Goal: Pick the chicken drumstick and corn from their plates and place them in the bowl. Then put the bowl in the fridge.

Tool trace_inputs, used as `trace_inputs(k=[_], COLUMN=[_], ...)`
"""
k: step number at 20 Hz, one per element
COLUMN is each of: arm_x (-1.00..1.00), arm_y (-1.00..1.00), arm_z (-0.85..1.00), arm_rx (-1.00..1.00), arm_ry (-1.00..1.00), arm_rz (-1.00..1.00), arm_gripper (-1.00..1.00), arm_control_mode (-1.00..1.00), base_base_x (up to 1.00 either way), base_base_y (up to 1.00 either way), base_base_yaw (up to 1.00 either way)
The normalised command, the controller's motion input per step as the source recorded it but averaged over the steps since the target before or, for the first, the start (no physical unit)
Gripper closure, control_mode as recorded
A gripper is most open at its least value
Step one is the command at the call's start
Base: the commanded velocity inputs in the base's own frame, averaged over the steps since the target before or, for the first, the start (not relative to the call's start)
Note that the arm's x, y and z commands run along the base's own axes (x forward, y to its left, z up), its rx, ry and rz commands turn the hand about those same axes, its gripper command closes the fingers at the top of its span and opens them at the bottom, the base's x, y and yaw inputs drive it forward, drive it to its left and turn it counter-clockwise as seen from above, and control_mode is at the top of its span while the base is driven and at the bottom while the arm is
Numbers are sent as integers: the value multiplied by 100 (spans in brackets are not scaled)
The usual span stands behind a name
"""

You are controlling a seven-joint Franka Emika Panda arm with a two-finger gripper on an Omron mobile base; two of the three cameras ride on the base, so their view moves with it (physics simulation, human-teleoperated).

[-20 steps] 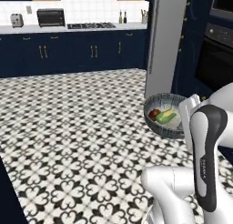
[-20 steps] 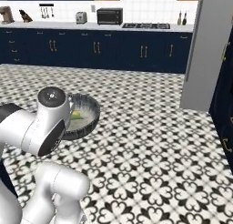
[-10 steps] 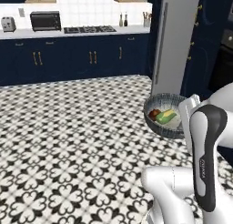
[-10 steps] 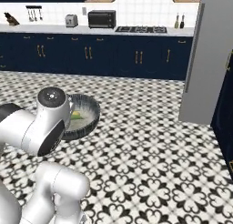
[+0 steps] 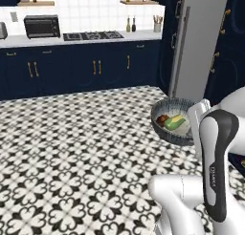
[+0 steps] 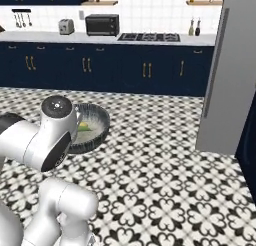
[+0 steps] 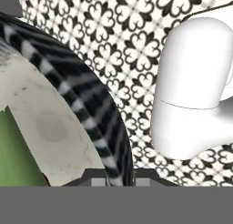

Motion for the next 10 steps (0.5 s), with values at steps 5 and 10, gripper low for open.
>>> trace_inputs(k=[5,10], arm_x=[0,0], arm_y=[0,0], arm_z=[0,0], arm_rx=[0,0], arm_ry=[0,0], arm_rz=[0,0], arm_gripper=[100,100], arm_control_mode=[100,100], base_base_x=[100,100], base_base_y=[0,1], base_base_yaw=[-10,-15])
